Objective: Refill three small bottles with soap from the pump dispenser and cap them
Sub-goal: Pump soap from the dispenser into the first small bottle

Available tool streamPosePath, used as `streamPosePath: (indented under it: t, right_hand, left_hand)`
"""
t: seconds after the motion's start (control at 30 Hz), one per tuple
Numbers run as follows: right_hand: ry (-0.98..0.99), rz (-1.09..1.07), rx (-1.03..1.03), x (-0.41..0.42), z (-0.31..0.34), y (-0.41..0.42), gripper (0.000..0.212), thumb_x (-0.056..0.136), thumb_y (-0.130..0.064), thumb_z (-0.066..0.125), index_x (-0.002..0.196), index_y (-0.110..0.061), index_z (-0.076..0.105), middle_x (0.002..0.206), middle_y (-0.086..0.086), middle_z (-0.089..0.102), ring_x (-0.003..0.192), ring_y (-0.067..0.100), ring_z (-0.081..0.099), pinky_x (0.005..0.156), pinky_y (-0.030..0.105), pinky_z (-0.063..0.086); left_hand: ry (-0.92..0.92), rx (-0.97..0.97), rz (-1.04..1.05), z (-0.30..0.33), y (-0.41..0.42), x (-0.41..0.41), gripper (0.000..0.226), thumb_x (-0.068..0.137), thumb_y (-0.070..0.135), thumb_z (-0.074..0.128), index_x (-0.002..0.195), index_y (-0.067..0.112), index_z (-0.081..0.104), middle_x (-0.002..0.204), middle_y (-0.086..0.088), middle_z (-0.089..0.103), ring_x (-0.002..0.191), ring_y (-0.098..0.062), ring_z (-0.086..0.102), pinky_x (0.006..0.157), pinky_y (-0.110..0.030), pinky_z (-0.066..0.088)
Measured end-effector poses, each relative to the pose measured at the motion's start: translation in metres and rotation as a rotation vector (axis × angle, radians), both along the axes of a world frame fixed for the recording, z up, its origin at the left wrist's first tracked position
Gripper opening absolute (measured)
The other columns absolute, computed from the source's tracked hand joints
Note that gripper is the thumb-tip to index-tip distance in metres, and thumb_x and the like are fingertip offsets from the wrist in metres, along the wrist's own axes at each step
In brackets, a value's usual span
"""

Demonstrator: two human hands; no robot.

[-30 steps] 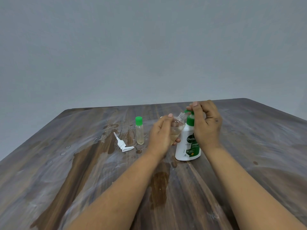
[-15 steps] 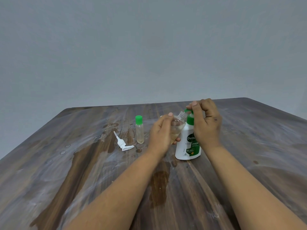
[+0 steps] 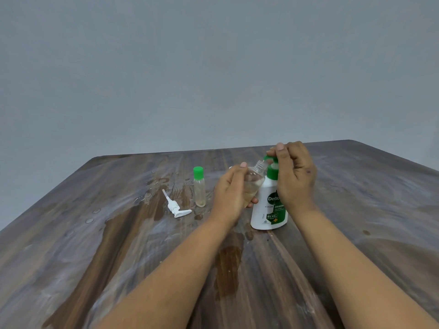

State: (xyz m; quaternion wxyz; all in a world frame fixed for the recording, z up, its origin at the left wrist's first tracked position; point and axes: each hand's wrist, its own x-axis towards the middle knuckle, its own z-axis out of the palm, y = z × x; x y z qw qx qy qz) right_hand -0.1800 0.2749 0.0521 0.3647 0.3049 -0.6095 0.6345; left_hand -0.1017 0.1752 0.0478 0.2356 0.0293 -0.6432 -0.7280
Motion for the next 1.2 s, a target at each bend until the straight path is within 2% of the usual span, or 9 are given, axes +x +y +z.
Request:
streamPosePath:
  t: [0.2, 0.3, 0.43, 0.6, 0.73, 0.93, 1.0, 1.1, 1.2]
  right_hand:
    - [-0.013, -0.023, 0.037, -0.0031, -0.0011, -0.0007, 0.030, 0.098, -0.027, 0.051, 0.072, -0.019, 0.063, 0.076, -0.007, 0.054, 0.073, 0.000, 0.056, 0.067, 0.009, 0.040]
    - [0.024, -0.016, 0.010, -0.0031, -0.0010, -0.0005, 0.030, 0.100, -0.030, 0.047, 0.075, -0.023, 0.063, 0.078, -0.005, 0.055, 0.076, 0.004, 0.058, 0.068, 0.018, 0.045]
    - [0.038, 0.036, -0.064, 0.0020, -0.0005, -0.0009, 0.034, 0.104, -0.038, 0.038, 0.082, -0.042, 0.064, 0.085, 0.001, 0.059, 0.082, 0.021, 0.061, 0.072, 0.038, 0.051]
    - [-0.012, -0.002, -0.035, 0.0048, 0.0024, -0.0015, 0.035, 0.102, -0.035, 0.042, 0.074, -0.040, 0.063, 0.082, 0.003, 0.059, 0.081, 0.023, 0.063, 0.072, 0.043, 0.051]
    - [-0.026, -0.020, -0.046, 0.0048, 0.0047, -0.0030, 0.031, 0.098, -0.032, 0.049, 0.070, -0.040, 0.061, 0.077, -0.005, 0.057, 0.075, 0.017, 0.061, 0.067, 0.034, 0.049]
    - [-0.039, 0.021, -0.085, 0.0030, 0.0025, -0.0014, 0.034, 0.102, -0.032, 0.046, 0.076, -0.040, 0.067, 0.085, 0.003, 0.063, 0.083, 0.027, 0.065, 0.074, 0.048, 0.053]
    - [-0.051, 0.027, -0.075, 0.0030, 0.0023, -0.0013, 0.032, 0.102, -0.032, 0.047, 0.077, -0.039, 0.066, 0.085, 0.004, 0.063, 0.084, 0.024, 0.065, 0.075, 0.044, 0.053]
    - [-0.036, 0.004, -0.031, 0.0026, 0.0015, -0.0015, 0.028, 0.099, -0.030, 0.052, 0.075, -0.038, 0.064, 0.080, -0.001, 0.060, 0.080, 0.010, 0.061, 0.072, 0.022, 0.047]
    - [-0.044, -0.004, 0.000, 0.0000, 0.0000, -0.0008, 0.028, 0.097, -0.022, 0.055, 0.072, -0.029, 0.065, 0.075, 0.005, 0.057, 0.073, 0.004, 0.055, 0.068, 0.016, 0.042]
  left_hand:
    - [0.006, -0.010, -0.004, 0.0001, -0.0001, 0.0004, 0.031, 0.104, 0.032, 0.042, 0.083, 0.017, 0.061, 0.074, 0.002, 0.066, 0.043, -0.014, 0.055, 0.044, -0.021, 0.043]
    - [0.002, -0.014, -0.007, -0.0001, -0.0006, 0.0005, 0.032, 0.104, 0.032, 0.041, 0.085, 0.016, 0.061, 0.086, -0.007, 0.066, 0.045, -0.015, 0.055, 0.043, -0.020, 0.044]
    - [0.002, -0.027, 0.004, -0.0010, -0.0010, 0.0009, 0.032, 0.104, 0.033, 0.041, 0.087, 0.016, 0.062, 0.089, -0.008, 0.066, 0.046, -0.014, 0.056, 0.044, -0.021, 0.045]
    - [-0.001, 0.003, 0.014, 0.0004, 0.0010, -0.0001, 0.031, 0.104, 0.031, 0.042, 0.082, 0.018, 0.060, 0.081, -0.003, 0.066, 0.041, -0.013, 0.055, 0.042, -0.020, 0.042]
    - [0.001, 0.001, 0.014, 0.0001, 0.0005, -0.0013, 0.030, 0.104, 0.030, 0.042, 0.083, 0.017, 0.061, 0.077, 0.001, 0.067, 0.040, -0.013, 0.055, 0.042, -0.019, 0.042]
    - [0.007, -0.002, 0.011, 0.0006, 0.0004, 0.0001, 0.031, 0.104, 0.030, 0.042, 0.084, 0.016, 0.060, 0.072, 0.006, 0.069, 0.041, -0.012, 0.055, 0.041, -0.018, 0.042]
    - [0.003, -0.007, 0.013, 0.0005, 0.0004, 0.0000, 0.031, 0.104, 0.030, 0.042, 0.083, 0.015, 0.060, 0.074, 0.002, 0.067, 0.040, -0.012, 0.055, 0.041, -0.018, 0.041]
    - [0.008, -0.012, 0.011, 0.0004, 0.0000, 0.0000, 0.032, 0.104, 0.030, 0.041, 0.083, 0.014, 0.059, 0.079, -0.003, 0.066, 0.040, -0.012, 0.055, 0.040, -0.018, 0.041]
    - [0.015, 0.003, 0.004, 0.0002, -0.0007, 0.0003, 0.031, 0.104, 0.029, 0.042, 0.082, 0.016, 0.059, 0.082, -0.005, 0.065, 0.041, -0.012, 0.055, 0.040, -0.018, 0.042]
